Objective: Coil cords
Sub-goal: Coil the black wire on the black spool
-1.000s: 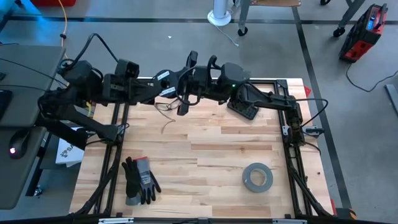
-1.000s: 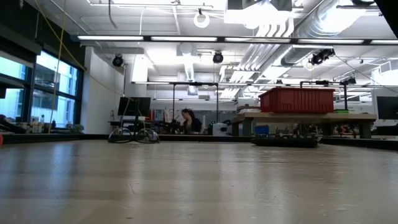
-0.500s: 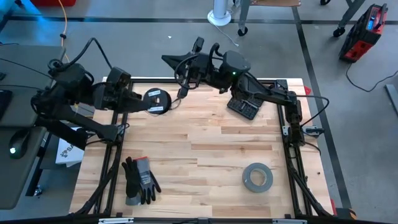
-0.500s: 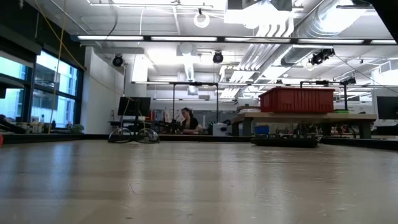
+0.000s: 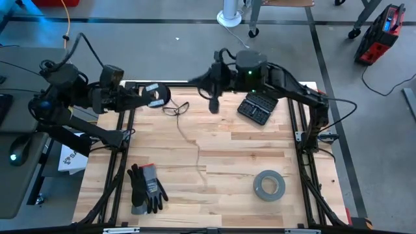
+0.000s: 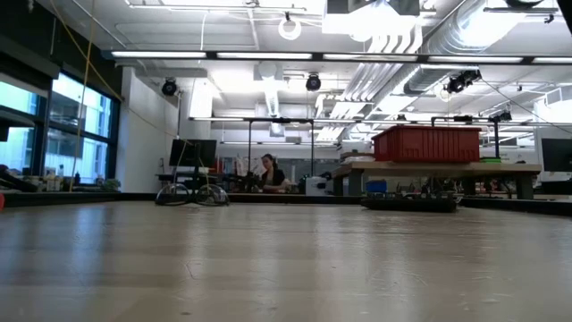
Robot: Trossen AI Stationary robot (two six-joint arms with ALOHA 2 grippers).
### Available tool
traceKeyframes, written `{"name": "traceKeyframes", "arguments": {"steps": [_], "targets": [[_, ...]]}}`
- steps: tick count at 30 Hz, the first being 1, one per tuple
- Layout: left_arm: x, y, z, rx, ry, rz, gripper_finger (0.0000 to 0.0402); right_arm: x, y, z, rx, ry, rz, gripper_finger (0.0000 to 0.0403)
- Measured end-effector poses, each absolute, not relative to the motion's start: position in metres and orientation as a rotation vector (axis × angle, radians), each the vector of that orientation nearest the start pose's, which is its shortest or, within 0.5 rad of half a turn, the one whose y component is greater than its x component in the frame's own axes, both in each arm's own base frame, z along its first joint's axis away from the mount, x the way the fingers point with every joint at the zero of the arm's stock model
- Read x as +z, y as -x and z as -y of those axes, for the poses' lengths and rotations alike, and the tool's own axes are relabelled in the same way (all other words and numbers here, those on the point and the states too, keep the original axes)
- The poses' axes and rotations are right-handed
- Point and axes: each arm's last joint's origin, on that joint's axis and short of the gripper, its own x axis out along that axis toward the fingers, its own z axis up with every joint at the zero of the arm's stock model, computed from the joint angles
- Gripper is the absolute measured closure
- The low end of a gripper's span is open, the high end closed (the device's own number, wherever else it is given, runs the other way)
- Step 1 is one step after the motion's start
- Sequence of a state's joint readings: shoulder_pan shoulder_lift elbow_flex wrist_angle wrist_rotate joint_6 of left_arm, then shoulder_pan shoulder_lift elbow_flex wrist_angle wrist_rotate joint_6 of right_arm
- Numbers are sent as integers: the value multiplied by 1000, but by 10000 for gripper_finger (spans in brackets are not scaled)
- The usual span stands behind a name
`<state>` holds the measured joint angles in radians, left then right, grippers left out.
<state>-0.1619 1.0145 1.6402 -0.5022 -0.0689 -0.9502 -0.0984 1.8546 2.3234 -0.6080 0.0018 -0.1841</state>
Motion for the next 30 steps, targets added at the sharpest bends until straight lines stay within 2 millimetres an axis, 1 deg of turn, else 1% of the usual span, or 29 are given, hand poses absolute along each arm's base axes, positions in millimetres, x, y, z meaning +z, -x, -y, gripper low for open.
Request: {"name": "traceKeyframes", "arguments": {"steps": [2, 4, 8, 11, 13, 15, 17, 20, 25, 26, 30], "targets": [[533, -134, 17, -100, 887, 106, 401, 505, -374, 36, -59, 101, -201, 386], [534, -129, 14, -62, 805, 135, 401, 504, -372, 35, -23, -4, -224, 363], [536, -123, 10, -20, 663, 165, 401, 502, -371, 31, 52, -145, -246, 298], [536, -122, 9, -6, 588, 171, 401, 498, -376, 31, 56, -217, -259, 245], [537, -122, 9, -6, 561, 177, 401, 490, -384, 31, 56, -226, -279, 216], [538, -124, 9, -9, 544, 188, 401, 481, -394, 32, 60, -195, -300, 197], [539, -127, 10, -25, 543, 199, 401, 472, -405, 32, 66, -145, -310, 187], [540, -131, 11, -32, 544, 209, 401, 467, -416, 33, 43, -101, -281, 183], [541, -133, 11, -35, 544, 222, 401, 471, -422, 34, 40, -70, -199, 183], [541, -133, 11, -34, 544, 220, 401, 472, -422, 33, 59, -77, -192, 183], [540, -136, 11, -23, 527, 213, 401, 473, -422, 28, 227, -152, -185, 183]]}}
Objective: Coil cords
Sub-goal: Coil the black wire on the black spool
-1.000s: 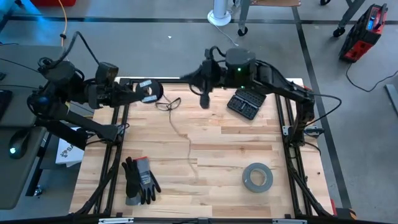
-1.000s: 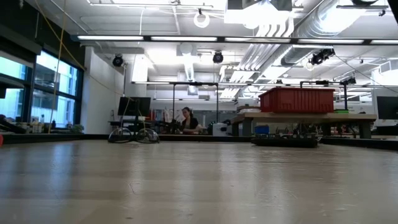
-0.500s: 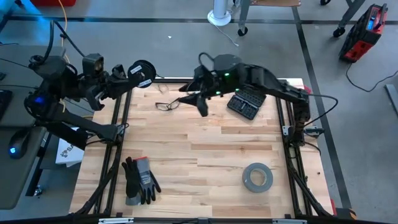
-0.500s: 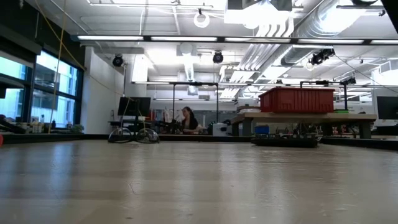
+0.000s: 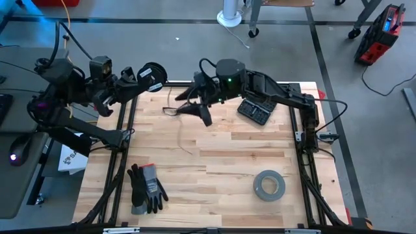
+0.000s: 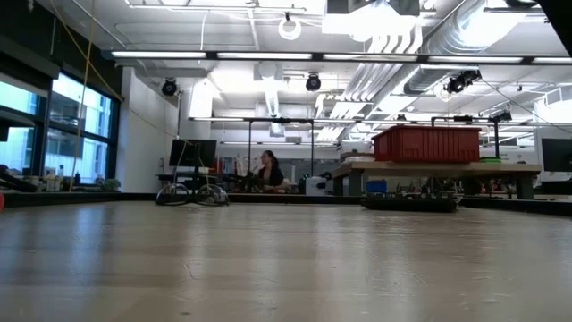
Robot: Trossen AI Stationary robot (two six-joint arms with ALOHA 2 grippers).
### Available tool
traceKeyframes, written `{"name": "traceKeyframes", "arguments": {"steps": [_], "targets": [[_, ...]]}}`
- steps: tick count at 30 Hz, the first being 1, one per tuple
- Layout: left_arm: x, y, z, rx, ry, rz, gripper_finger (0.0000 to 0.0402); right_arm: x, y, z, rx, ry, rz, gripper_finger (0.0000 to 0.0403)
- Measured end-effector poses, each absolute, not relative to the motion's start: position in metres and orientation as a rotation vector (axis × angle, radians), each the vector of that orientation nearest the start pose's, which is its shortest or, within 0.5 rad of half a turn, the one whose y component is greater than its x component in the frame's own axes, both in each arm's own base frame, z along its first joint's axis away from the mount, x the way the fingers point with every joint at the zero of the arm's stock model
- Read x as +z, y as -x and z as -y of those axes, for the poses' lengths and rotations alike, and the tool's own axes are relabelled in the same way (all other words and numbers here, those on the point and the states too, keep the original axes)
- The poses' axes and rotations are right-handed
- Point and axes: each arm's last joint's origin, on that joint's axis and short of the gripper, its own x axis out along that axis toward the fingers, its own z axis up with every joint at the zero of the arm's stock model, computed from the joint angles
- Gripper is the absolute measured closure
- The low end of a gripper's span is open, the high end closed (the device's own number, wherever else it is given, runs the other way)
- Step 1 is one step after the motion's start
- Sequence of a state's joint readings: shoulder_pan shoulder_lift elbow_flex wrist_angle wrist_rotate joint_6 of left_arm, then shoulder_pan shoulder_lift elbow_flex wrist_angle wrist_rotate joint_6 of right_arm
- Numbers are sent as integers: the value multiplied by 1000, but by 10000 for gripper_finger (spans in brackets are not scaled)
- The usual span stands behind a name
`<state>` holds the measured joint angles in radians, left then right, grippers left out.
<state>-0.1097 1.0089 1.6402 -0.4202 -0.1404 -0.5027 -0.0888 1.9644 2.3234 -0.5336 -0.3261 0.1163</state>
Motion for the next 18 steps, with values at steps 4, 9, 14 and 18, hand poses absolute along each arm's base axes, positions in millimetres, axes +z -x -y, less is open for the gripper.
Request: {"name": "traceKeyframes", "arguments": {"steps": [4, 9, 14, 18], "targets": [[539, -139, 11, -18, 525, 209, 401, 475, -423, 26, 272, -159, -165, 183], [538, -144, 12, -14, 523, 193, 401, 475, -422, 26, 322, -164, -170, 183], [537, -146, 12, -13, 527, 193, 401, 473, -422, 25, 328, -163, -190, 202], [540, -146, 12, -21, 530, 223, 401, 469, -423, 27, 298, -129, -218, 235]]}}
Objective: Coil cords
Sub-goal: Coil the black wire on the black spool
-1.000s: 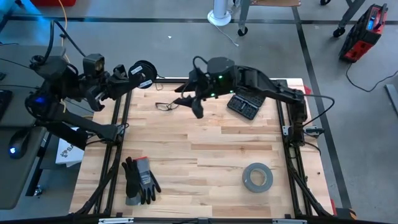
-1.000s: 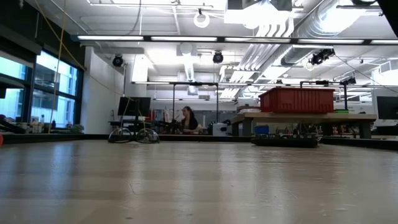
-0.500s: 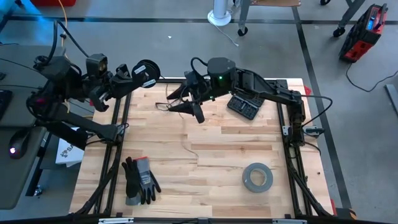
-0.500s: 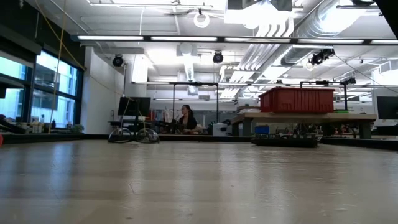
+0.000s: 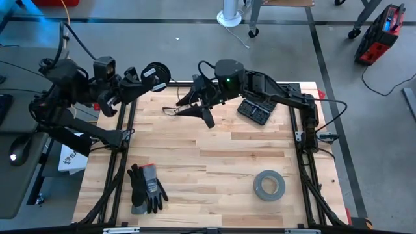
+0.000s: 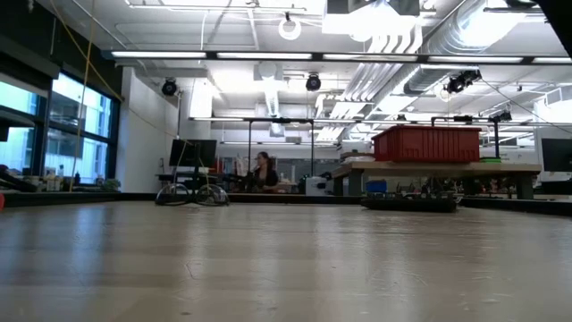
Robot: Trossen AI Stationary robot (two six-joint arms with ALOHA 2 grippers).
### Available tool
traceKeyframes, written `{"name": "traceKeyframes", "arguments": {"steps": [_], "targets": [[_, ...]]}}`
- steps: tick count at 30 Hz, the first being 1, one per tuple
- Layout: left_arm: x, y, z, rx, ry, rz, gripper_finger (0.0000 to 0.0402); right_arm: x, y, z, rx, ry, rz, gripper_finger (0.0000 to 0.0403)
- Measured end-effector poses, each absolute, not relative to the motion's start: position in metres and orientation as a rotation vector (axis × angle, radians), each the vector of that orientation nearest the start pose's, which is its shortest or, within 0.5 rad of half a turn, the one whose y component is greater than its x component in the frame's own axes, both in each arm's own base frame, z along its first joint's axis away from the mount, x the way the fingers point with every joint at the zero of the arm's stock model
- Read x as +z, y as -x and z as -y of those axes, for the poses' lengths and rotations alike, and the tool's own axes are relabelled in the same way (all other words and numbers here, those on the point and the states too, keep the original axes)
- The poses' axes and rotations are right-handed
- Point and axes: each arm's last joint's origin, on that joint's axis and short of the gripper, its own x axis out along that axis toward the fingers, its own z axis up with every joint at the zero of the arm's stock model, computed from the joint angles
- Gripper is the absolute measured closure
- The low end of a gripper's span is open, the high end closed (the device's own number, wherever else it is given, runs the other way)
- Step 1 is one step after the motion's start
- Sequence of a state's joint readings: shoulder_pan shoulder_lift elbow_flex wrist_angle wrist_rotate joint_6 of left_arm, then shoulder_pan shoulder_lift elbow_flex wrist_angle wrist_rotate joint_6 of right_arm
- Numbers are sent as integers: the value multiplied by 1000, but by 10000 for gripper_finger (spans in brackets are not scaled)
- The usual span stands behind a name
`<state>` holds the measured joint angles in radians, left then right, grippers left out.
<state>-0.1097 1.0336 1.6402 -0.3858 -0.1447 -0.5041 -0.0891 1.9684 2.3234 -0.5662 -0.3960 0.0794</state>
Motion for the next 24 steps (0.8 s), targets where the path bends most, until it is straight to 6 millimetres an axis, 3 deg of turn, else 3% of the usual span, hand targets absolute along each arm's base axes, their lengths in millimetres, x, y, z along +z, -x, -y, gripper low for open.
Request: {"name": "traceKeyframes", "arguments": {"steps": [12, 19, 24], "targets": [[543, -144, 12, -32, 549, 249, 401, 468, -427, 31, 284, -85, -177, 303], [544, -142, 12, -38, 560, 262, 401, 470, -427, 31, 294, -106, -170, 379], [544, -142, 12, -38, 560, 260, 401, 470, -426, 30, 313, -184, -183, 384]]}}
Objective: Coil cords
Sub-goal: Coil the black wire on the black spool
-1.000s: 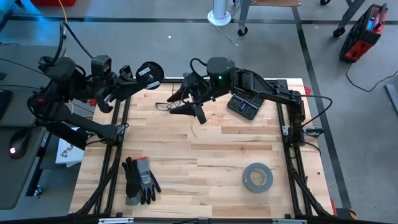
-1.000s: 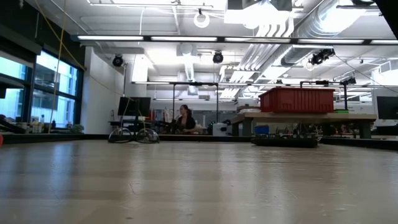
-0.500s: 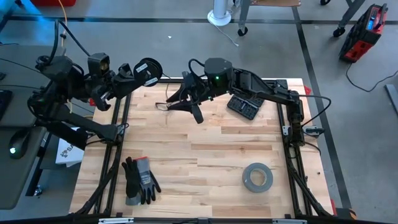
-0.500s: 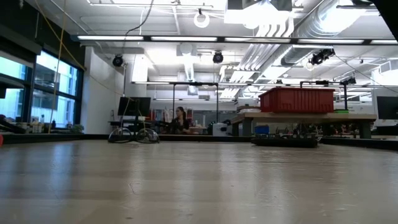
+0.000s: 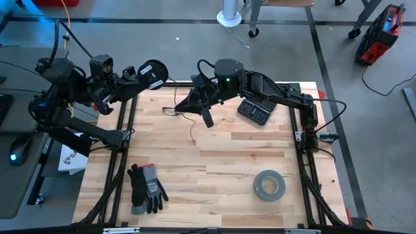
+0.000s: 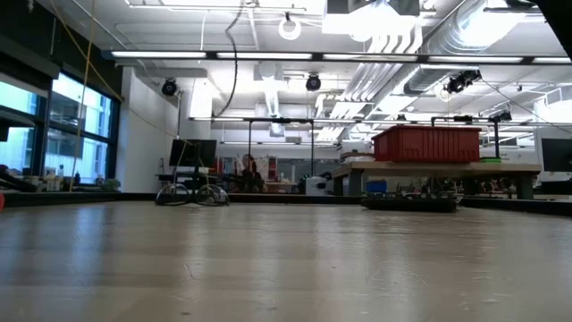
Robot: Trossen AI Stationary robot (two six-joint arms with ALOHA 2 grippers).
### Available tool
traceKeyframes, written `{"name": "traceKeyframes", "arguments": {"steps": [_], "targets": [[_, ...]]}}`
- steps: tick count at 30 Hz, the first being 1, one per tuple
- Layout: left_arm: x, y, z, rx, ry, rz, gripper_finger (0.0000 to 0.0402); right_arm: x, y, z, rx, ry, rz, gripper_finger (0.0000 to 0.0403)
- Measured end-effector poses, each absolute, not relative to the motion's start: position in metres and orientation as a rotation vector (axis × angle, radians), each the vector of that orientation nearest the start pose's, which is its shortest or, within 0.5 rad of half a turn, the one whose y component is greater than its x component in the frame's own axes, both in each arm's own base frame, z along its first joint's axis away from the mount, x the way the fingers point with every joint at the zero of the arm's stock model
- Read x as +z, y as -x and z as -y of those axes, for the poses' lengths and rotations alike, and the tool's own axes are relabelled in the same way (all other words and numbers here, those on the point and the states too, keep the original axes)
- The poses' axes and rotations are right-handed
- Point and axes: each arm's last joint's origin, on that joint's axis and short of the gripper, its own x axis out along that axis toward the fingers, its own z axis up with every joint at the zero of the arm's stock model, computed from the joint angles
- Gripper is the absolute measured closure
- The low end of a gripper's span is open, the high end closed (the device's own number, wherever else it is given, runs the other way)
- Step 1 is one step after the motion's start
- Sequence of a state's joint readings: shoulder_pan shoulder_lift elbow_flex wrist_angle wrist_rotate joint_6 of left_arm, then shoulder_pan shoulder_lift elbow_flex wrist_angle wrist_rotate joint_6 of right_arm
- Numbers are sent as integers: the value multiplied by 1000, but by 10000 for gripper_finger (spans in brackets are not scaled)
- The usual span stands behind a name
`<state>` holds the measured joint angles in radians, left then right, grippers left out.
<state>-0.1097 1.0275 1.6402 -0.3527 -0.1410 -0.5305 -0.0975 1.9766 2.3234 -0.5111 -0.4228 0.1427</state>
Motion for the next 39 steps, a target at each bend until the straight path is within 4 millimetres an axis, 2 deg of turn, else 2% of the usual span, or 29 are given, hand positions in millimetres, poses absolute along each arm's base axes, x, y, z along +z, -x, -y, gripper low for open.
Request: {"name": "traceKeyframes", "arguments": {"steps": [3, 7, 10, 13, 18, 21, 32, 39], "targets": [[544, -142, 12, -38, 560, 261, 401, 470, -426, 29, 338, -200, -186, 359], [544, -142, 12, -40, 573, 260, 401, 470, -426, 29, 347, -193, -185, 305], [544, -142, 12, -40, 575, 260, 401, 470, -426, 30, 344, -124, -176, 266], [544, -142, 12, -47, 582, 257, 401, 469, -425, 38, 264, -59, -186, 245], [544, -142, 12, -75, 600, 250, 401, 466, -423, 57, 138, -72, -214, 248], [544, -142, 13, -77, 599, 250, 401, 468, -422, 62, 216, -131, -200, 260], [544, -142, 13, -76, 590, 249, 401, 475, -422, 54, 381, -241, -152, 269], [544, -142, 13, -76, 593, 249, 401, 476, -423, 54, 282, -207, -132, 269]]}}
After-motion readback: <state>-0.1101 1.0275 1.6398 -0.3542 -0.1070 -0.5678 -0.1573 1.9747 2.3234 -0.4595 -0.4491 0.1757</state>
